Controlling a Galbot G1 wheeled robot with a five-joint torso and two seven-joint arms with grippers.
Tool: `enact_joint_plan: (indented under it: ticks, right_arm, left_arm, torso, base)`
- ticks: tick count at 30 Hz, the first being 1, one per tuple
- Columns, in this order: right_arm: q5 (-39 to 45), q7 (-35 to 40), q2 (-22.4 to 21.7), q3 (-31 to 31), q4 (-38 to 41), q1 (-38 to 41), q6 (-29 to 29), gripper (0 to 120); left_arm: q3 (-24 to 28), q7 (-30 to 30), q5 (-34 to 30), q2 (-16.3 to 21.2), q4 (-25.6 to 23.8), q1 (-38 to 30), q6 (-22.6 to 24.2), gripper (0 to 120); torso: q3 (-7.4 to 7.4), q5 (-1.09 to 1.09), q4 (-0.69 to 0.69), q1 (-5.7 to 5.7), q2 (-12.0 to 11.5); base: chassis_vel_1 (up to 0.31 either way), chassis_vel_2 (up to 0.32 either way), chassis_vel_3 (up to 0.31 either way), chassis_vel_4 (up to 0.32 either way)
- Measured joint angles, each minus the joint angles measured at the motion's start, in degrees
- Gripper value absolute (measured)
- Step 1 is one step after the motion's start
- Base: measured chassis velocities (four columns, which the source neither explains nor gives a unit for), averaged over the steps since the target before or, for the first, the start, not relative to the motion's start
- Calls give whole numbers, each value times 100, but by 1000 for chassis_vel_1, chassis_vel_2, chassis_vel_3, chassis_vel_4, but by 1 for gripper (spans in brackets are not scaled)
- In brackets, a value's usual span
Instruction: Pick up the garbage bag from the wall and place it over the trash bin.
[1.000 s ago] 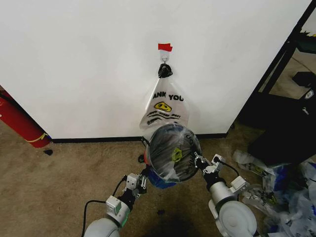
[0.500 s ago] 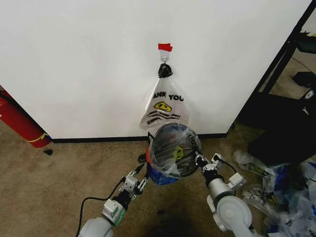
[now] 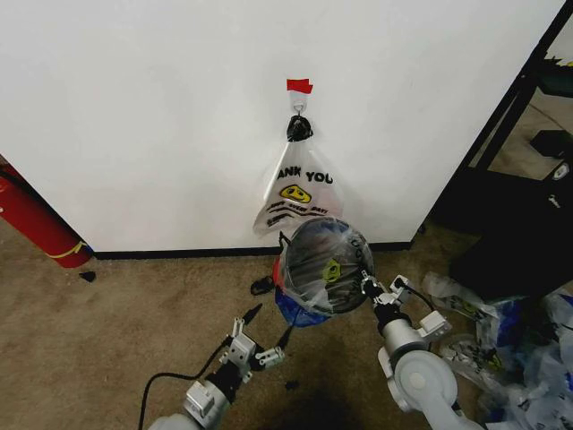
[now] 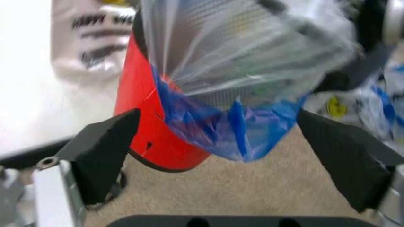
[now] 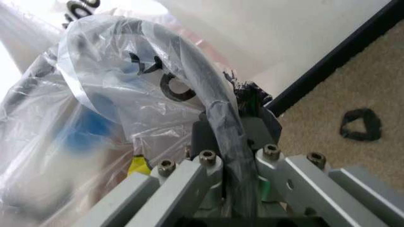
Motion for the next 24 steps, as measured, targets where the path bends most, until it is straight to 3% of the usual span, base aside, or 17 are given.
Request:
enact_joint_plan:
  ticks: [3, 8, 12, 16, 20, 24]
  right_arm:
    - [-17, -13, 22, -51, 58, -48, 0, 1]
    - [4, 3, 59, -94, 207, -100, -34, 1]
    - [24, 92, 92, -141, 362, -134, -192, 1]
    - [15, 158, 95, -145, 368, -126, -250, 1]
    - [-19, 202, 124, -151, 344, -110, -272, 1]
    - [-40, 211, 147, -151, 292, -94, -274, 1]
  left_arm:
    - [89, -449, -569, -97, -58, -167, 464, 100]
    - [102, -591, -562, -141, 32, -299, 648, 100]
    - [40, -1008, 420, -201, 450, -469, 824, 100]
    - [-10, -1116, 761, -183, 575, -485, 833, 100]
    - [-70, -889, 737, -102, 664, -518, 432, 100]
    - [-202, -105, 613, -53, 878, -561, -376, 100]
  torso:
    - [0, 0, -1, 0, 0]
    - [0, 0, -1, 0, 0]
    - [0, -1, -1, 0, 0]
    - [0, -1, 0, 0, 0]
    - [0, -1, 0, 0, 0]
    - [0, -1, -1, 0, 0]
  base:
    - [0, 0, 0, 0]
    - [0, 0, 0, 0]
    - [0, 0, 0, 0]
    - [0, 0, 0, 0]
    - [0, 0, 0, 0]
    - [0, 0, 0, 0]
